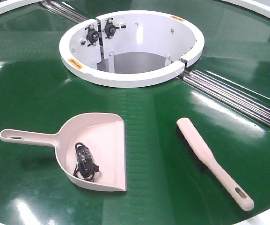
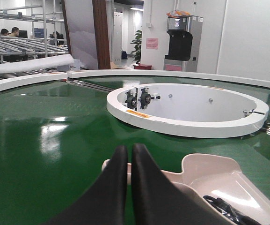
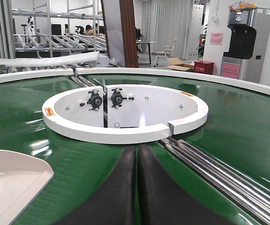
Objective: Clean and inspect green conveyor with broom and dustpan
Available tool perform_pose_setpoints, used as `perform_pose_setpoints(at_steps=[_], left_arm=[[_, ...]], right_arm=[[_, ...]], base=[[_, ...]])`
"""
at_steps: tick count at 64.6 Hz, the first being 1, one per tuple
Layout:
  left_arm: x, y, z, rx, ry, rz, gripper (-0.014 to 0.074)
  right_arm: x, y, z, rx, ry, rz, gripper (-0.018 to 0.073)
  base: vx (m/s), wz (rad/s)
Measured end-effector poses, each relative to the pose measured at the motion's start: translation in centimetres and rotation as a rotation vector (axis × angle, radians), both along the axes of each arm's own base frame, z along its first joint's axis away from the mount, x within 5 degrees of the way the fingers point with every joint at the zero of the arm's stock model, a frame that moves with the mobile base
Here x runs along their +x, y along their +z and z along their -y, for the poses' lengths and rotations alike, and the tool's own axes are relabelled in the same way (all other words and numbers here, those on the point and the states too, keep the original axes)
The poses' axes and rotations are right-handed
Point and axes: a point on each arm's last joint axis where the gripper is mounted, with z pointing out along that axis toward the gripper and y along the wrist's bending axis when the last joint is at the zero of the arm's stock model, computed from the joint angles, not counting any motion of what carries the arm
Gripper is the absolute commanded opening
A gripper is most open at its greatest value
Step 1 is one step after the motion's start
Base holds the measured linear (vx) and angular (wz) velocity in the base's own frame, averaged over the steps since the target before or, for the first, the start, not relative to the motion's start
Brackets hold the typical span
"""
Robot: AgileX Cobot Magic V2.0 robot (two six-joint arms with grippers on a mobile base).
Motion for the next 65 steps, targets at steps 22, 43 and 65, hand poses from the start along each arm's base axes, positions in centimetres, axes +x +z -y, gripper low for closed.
perform_pose_setpoints(at_steps=[22,43,65], left_arm=[[0.0,0.0,0.0,0.0,0.0,0.0,-0.0006],[0.0,0.0,0.0,0.0,0.0,0.0,-0.0006],[0.0,0.0,0.0,0.0,0.0,0.0,-0.0006]], right_arm=[[0.0,0.0,0.0,0.0,0.0,0.0,-0.0008],[0.0,0.0,0.0,0.0,0.0,0.0,-0.0008],[0.04,0.0,0.18,-0.01,-0.027,0.002,-0.0008]], base=[[0.0,0.0],[0.0,0.0],[0.0,0.0]])
